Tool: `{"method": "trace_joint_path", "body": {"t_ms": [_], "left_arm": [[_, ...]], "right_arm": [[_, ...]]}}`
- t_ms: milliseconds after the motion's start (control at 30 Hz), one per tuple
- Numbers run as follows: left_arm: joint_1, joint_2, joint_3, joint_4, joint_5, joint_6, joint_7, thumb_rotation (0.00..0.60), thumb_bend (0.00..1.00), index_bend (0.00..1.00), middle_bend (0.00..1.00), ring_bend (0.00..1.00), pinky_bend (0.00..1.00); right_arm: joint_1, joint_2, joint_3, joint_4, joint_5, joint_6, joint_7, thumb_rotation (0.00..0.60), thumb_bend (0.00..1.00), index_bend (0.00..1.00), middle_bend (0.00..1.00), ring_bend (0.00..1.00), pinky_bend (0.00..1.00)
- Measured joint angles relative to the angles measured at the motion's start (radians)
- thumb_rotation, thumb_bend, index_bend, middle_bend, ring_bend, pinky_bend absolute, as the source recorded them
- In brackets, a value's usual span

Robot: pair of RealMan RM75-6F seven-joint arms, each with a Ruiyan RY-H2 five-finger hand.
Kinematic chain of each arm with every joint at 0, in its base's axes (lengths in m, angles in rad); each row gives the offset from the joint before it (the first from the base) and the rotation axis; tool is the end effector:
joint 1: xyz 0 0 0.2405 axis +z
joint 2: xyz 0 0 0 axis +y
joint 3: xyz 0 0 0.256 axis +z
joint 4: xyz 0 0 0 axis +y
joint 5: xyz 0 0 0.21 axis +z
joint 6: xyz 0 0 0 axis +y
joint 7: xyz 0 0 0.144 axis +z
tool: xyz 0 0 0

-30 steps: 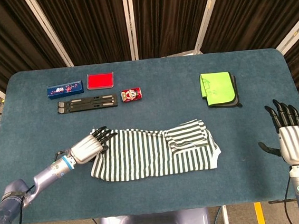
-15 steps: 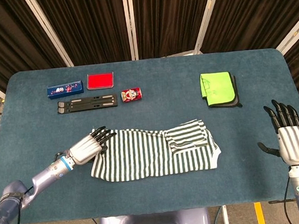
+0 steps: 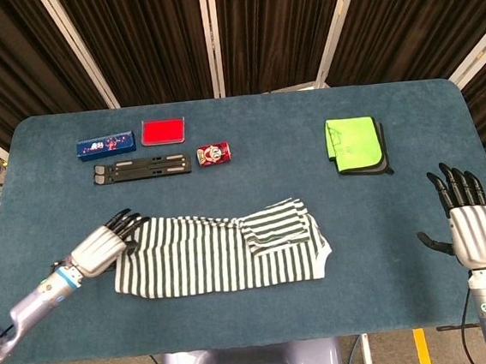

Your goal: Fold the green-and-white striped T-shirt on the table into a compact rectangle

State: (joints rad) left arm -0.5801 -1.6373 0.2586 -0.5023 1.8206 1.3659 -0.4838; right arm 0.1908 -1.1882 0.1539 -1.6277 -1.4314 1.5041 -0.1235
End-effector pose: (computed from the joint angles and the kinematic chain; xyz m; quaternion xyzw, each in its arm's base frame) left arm -0.3130 0.3184 0.0352 -0.8559 -0.2003 -0.3351 0.3392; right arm -0.2787 -0.2314 0.1571 0.5734 -0.3316 0.4343 0.6105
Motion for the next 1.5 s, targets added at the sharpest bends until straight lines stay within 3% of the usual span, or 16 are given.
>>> {"method": "trace_joint_path", "body": {"t_ms": [100,500,767,900,1200,1500], "left_arm": [[0.033,0.024,0.000,0.015,-0.013,0.017,-0.017,0.600,0.52,0.87,0.00,0.00,0.00],[0.165,0.054,-0.023,0.165,-0.092,-0.018,-0.116,0.600,0.53,0.87,0.00,0.00,0.00],[0.202,0.048,-0.046,0.249,-0.127,-0.066,-0.170,0.600,0.53,0.87,0.00,0.00,0.00],[0.203,0.039,-0.057,0.256,-0.132,-0.040,-0.189,0.600,0.53,0.88,0.00,0.00,0.00],[0.126,0.003,-0.103,0.154,-0.125,0.115,-0.178,0.600,0.53,0.88,0.00,0.00,0.00],[-0.013,-0.027,-0.146,-0.063,-0.102,0.102,-0.058,0.600,0.53,0.88,0.00,0.00,0.00]], "right_arm": [[-0.001,0.006,-0.005,-0.012,0.004,-0.011,-0.007,0.600,0.00,0.00,0.00,0.00,0.00],[-0.009,0.010,-0.015,-0.041,-0.012,-0.009,-0.035,0.600,0.00,0.00,0.00,0.00,0.00],[-0.011,0.010,-0.014,-0.046,-0.014,-0.007,-0.039,0.600,0.00,0.00,0.00,0.00,0.00],[-0.012,0.012,-0.012,-0.047,-0.014,-0.007,-0.034,0.600,0.00,0.00,0.00,0.00,0.00],[-0.014,0.023,-0.009,-0.051,-0.010,-0.016,-0.008,0.600,0.00,0.00,0.00,0.00,0.00],[-0.016,0.037,0.002,-0.046,0.010,-0.026,0.029,0.600,0.00,0.00,0.00,0.00,0.00]]}}
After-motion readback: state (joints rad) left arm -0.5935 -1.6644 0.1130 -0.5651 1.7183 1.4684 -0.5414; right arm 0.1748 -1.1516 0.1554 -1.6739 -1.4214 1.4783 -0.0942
